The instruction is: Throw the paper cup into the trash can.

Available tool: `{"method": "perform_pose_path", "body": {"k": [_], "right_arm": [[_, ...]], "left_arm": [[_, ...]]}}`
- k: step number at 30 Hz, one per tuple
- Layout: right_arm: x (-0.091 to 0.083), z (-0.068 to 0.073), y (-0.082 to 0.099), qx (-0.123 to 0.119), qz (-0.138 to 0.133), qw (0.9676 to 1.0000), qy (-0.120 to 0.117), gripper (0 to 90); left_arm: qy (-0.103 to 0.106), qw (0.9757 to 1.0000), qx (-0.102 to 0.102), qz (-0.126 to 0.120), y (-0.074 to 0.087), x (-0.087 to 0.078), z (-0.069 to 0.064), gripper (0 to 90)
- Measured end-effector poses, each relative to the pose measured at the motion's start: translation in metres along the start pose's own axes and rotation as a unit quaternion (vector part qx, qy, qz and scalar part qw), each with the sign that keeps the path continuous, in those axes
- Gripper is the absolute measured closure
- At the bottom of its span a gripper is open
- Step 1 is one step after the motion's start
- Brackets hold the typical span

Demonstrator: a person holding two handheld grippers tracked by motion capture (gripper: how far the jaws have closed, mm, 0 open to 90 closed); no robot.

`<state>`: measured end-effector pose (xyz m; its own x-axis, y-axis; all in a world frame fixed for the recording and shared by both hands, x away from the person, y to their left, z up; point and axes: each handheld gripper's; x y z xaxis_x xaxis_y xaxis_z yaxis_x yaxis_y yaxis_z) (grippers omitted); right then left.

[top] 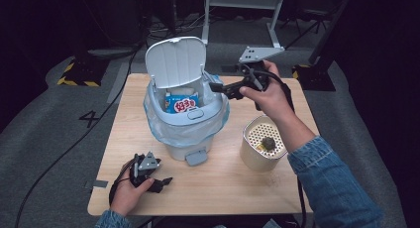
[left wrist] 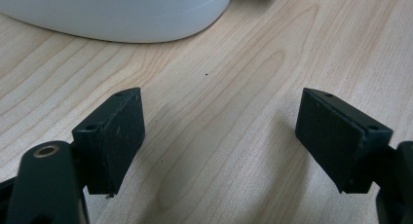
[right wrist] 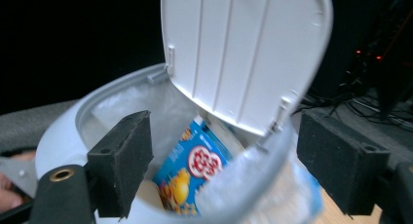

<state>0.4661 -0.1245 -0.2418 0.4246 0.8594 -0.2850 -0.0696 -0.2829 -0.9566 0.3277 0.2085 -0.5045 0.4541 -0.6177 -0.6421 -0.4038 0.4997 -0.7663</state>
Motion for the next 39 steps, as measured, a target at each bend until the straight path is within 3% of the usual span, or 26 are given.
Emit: {"method": "perform_pose_path", "body": {"k": [7, 12, 16, 25, 29, 39], "right_arm": [[-0.043, -0.005, 0.009, -0.001, 0.017, 0.9997, 0.017, 21.5], [-0.076, -0.010, 0.017, -0.007, 0.031, 0.9995, 0.002, 22.5], [-0.101, -0.012, 0.025, -0.018, 0.045, 0.9988, 0.010, 24.0], [-0.149, -0.016, 0.043, 0.000, 0.041, 0.9982, 0.044, 24.7], [-0.167, -0.018, 0.056, 0.003, 0.062, 0.9959, 0.065, 24.3], [-0.202, -0.025, 0.091, 0.034, 0.063, 0.9923, 0.101, 24.4]], "left_arm": [[0.002, 1.0000, 0.002, 0.000, 0.000, 0.000, 0.003, 18.7], [0.002, 1.0000, 0.004, 0.000, 0.001, -0.001, 0.006, 18.8], [0.002, 1.0000, 0.002, 0.000, 0.001, -0.002, 0.007, 18.8], [0.001, 1.0000, 0.002, 0.000, 0.001, -0.002, 0.007, 18.7], [0.001, 1.0000, 0.002, 0.000, 0.001, -0.002, 0.007, 18.8], [-0.011, 0.9999, -0.010, -0.001, 0.005, -0.006, 0.009, 19.0]]}}
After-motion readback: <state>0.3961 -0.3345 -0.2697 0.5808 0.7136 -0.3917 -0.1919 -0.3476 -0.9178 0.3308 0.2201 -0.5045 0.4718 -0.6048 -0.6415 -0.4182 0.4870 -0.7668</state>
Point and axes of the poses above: each handheld gripper's, and its own axes: x roughly forward along the jaws, y roughly out of its underside, z roughly to its left, and after that the axes turned 6 degrees about -z, right-handed
